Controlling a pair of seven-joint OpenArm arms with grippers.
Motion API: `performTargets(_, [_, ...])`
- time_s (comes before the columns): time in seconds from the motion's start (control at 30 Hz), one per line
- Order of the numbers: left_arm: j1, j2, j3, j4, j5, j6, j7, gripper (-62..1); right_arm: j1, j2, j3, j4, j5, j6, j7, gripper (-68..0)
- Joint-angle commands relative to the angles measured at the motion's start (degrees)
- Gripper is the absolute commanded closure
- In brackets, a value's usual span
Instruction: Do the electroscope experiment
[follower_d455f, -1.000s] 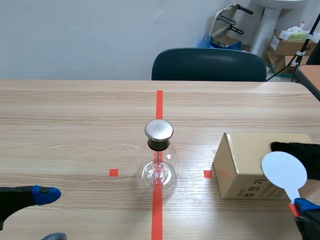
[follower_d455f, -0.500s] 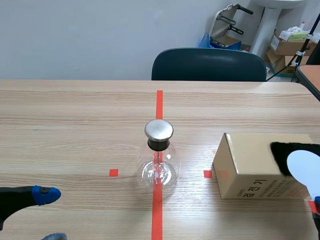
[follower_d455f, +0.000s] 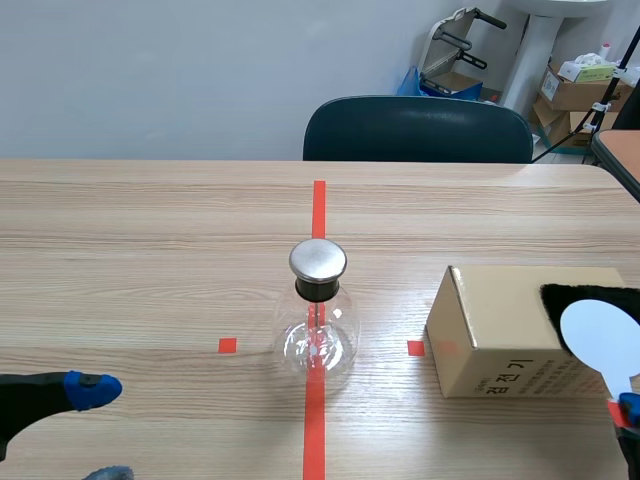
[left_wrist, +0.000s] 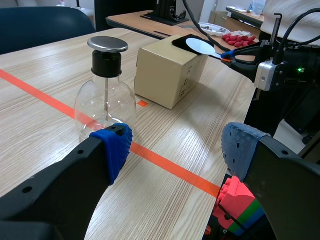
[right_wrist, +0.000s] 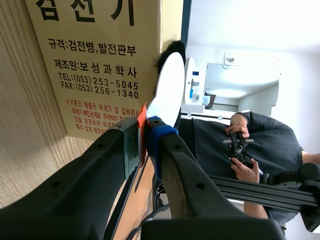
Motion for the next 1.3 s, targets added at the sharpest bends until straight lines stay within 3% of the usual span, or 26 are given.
performTargets(0.0, [-0.02, 0.13, -0.11, 1.25, -0.31, -0.35, -1.01, -40.7, -0.28, 0.28, 0.17, 1.01, 0.20, -3.10, -0.24, -1.9])
performTargets(0.37, [-0.04, 0.33, -0.11, 1.25, -0.31, -0.33, -0.92, -40.7, -0.26, 0.28, 0.22, 1.01, 0.15, -3.10, -0.24, -1.7])
performTargets(0.57, [-0.52, 1.84, -0.09, 1.25, 0.42, -0.31, 2.60, -39.9, -0.26, 0.28, 0.22, 1.01, 0.15, -3.10, -0.24, -1.7])
performTargets(0.77, [-2.95, 4.50, -0.09, 1.25, 2.23, 0.13, 8.31, -27.0, -0.31, 0.28, 0.22, 1.01, 0.17, -3.10, -0.26, -1.7])
performTargets(0.87, [-4.44, 5.81, -0.09, 1.20, 2.23, 0.76, 10.40, -26.0, -0.26, 0.31, 0.22, 1.01, 0.17, -3.10, -0.24, -1.7])
performTargets(1.03, [-7.63, 8.31, -0.04, 1.20, 1.99, 1.27, 14.21, -16.7, -0.31, 0.31, 0.22, 1.60, 0.79, -3.10, -0.46, -1.7])
performTargets(1.2, [-10.45, 11.74, -0.04, 1.18, 1.79, 2.10, 18.80, -6.7, -0.90, 0.31, 0.24, 6.45, 1.49, -3.10, -2.12, -1.7])
performTargets(1.27, [-11.45, 13.00, -0.04, 1.11, 1.81, 2.80, 20.65, -5.5, -1.40, 0.44, 0.90, 9.60, 1.66, -3.10, -2.34, -1.7])
